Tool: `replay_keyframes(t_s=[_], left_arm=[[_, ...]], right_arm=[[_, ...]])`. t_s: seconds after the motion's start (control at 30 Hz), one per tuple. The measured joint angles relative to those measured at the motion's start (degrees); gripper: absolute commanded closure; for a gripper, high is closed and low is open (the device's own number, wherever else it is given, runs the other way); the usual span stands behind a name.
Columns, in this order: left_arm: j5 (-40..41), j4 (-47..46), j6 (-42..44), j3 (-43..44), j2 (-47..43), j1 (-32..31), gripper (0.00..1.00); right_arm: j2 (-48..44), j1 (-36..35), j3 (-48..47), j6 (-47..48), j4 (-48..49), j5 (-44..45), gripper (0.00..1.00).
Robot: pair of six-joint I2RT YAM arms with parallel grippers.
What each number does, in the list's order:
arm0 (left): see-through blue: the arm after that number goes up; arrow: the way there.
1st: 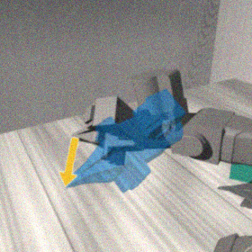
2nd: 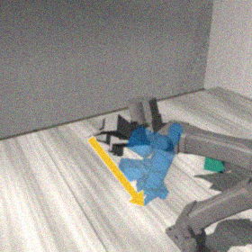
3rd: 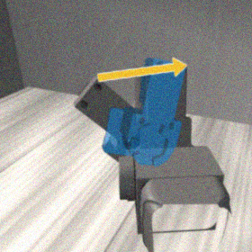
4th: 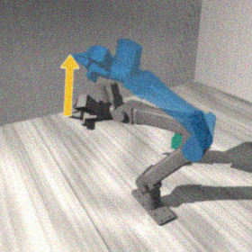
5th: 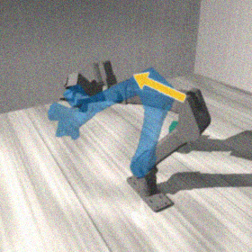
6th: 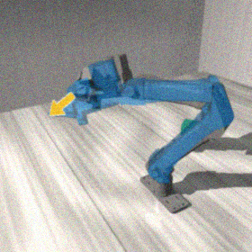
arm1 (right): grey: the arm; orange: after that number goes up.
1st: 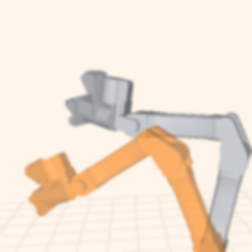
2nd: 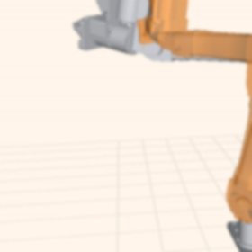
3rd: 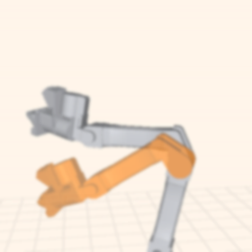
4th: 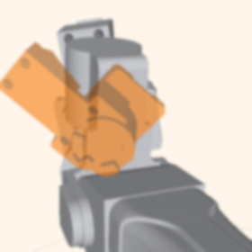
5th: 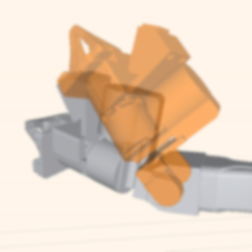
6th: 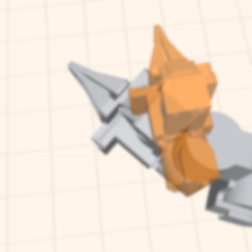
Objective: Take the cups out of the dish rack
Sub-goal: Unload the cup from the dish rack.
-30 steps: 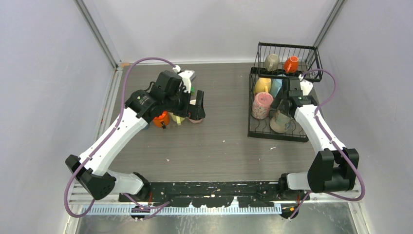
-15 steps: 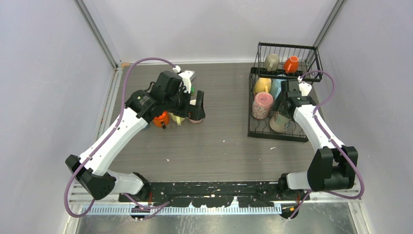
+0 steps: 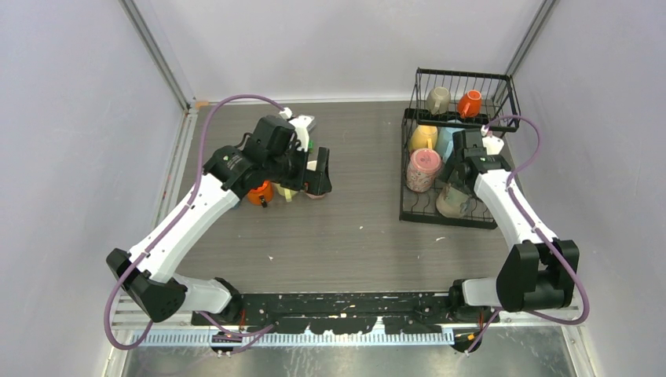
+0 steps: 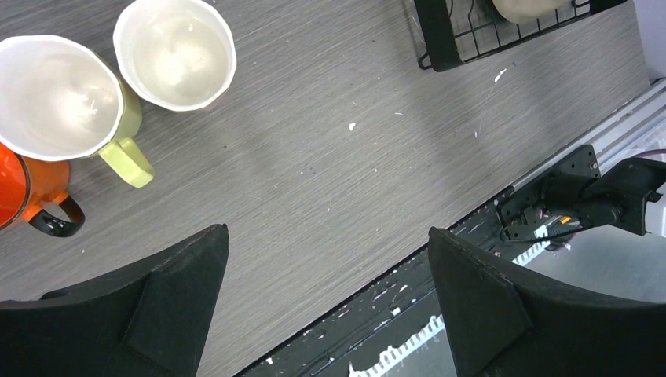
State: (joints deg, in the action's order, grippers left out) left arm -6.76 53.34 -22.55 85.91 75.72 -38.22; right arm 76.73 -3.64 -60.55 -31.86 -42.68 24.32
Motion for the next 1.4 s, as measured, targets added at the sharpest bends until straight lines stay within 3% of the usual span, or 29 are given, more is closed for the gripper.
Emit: replay_keyframes(t_s=[0.6,1.4], left_arm=[[-0.70,-3.17,-3.54,-3.39,-0.87,0.00,0.00],[-2.34,-10.56,-10.14,-8.85,-4.50,0.09,0.00]], right_arm=[[-4.50,0.00,-2.49,-0.52,-6.27,0.96,0.71],[-12.20,-2.03,-13.22,-1.09,-17.66,-0.68,0.75]])
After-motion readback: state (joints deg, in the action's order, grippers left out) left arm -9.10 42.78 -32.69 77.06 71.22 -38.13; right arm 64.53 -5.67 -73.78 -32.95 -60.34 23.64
